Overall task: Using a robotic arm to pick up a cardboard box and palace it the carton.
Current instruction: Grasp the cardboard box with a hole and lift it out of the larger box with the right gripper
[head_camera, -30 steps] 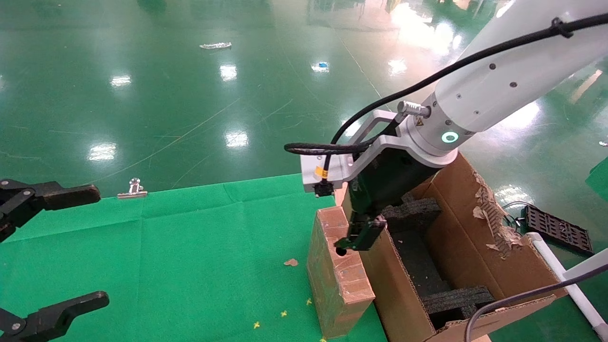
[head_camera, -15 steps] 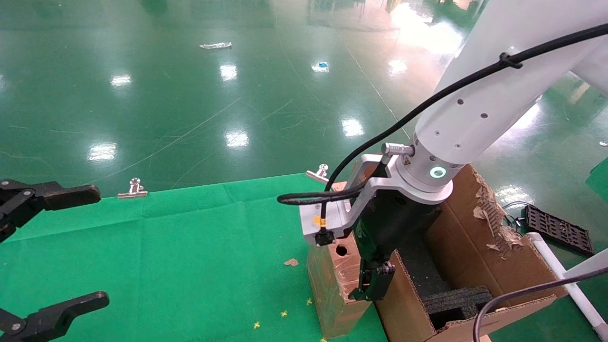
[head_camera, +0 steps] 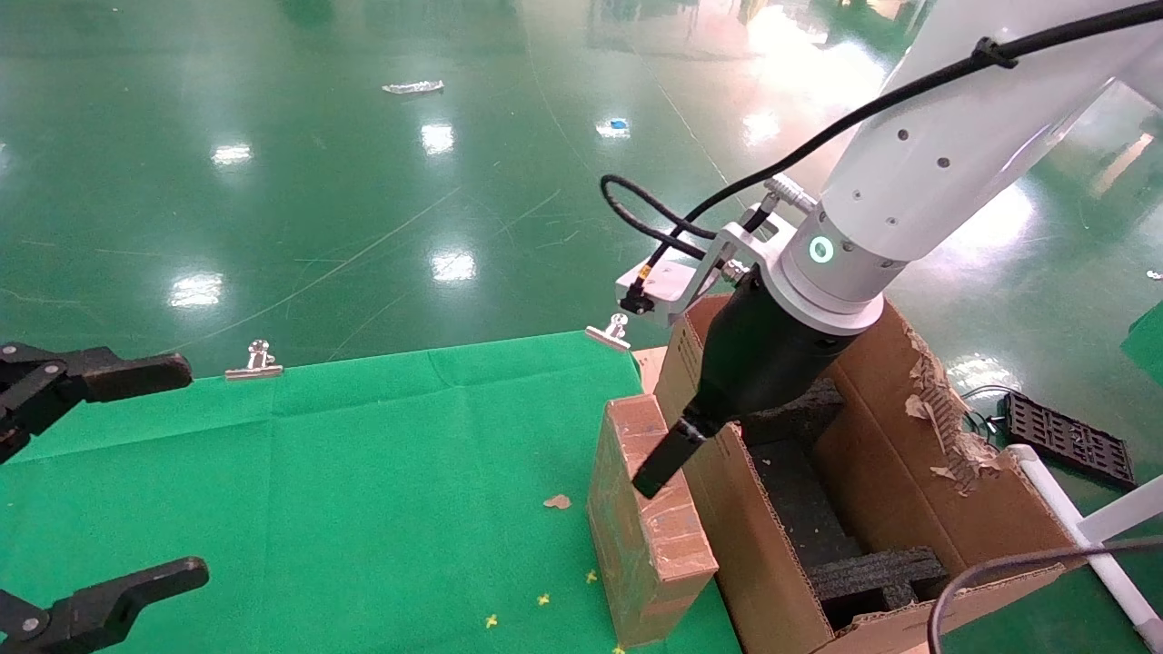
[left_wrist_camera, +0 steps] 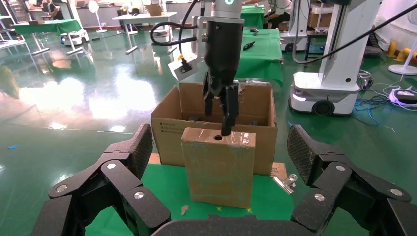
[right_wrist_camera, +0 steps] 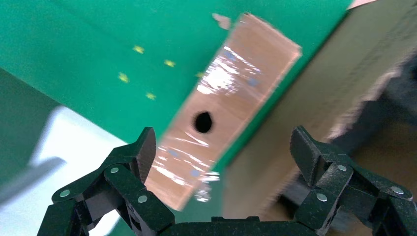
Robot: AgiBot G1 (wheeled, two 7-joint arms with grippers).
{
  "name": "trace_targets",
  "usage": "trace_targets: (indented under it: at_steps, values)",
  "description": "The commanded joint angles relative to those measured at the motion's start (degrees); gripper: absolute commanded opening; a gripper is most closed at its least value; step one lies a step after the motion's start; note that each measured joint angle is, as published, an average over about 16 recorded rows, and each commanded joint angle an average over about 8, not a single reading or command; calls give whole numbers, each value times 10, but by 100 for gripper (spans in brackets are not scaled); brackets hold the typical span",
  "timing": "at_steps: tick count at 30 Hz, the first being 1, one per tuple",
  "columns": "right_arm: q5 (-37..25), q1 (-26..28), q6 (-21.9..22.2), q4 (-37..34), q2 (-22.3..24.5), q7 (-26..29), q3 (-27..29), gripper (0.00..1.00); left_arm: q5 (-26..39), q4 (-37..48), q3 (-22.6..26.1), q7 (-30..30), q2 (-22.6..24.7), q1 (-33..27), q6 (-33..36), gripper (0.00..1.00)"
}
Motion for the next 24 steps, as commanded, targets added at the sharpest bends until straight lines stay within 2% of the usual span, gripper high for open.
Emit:
trace_targets:
  at_steps: [1,7,9,10,12,13,16,18,21,24]
  values:
    - [15,-6,2,-19,0,38,0,100,0,0,0,0,0,0,0,100]
    - [29,-39,4,-69,-22,62,-10,100,0,0,0,0,0,0,0,100]
    - [28,-49,5,-84,-31,66,-14,95,0,0,0,0,0,0,0,100]
    - [27,-52,6,-91,-36,67,-16,88,0,0,0,0,0,0,0,100]
    - [23,-57,6,-100,-43,69,-19,64,0,0,0,0,0,0,0,100]
    - [21,-59,7,-103,-47,70,-21,52,0,0,0,0,0,0,0,96]
    - [14,-60,8,-106,-54,73,-25,15,0,0,0,0,0,0,0,73]
    - [11,-61,9,-104,-57,75,-26,1,0,0,0,0,0,0,0,51]
    - [7,-61,11,-99,-57,80,-28,0,0,0,1,0,0,0,0,19]
    - [5,-61,12,-93,-56,85,-30,0,0,0,1,0,0,0,0,5]
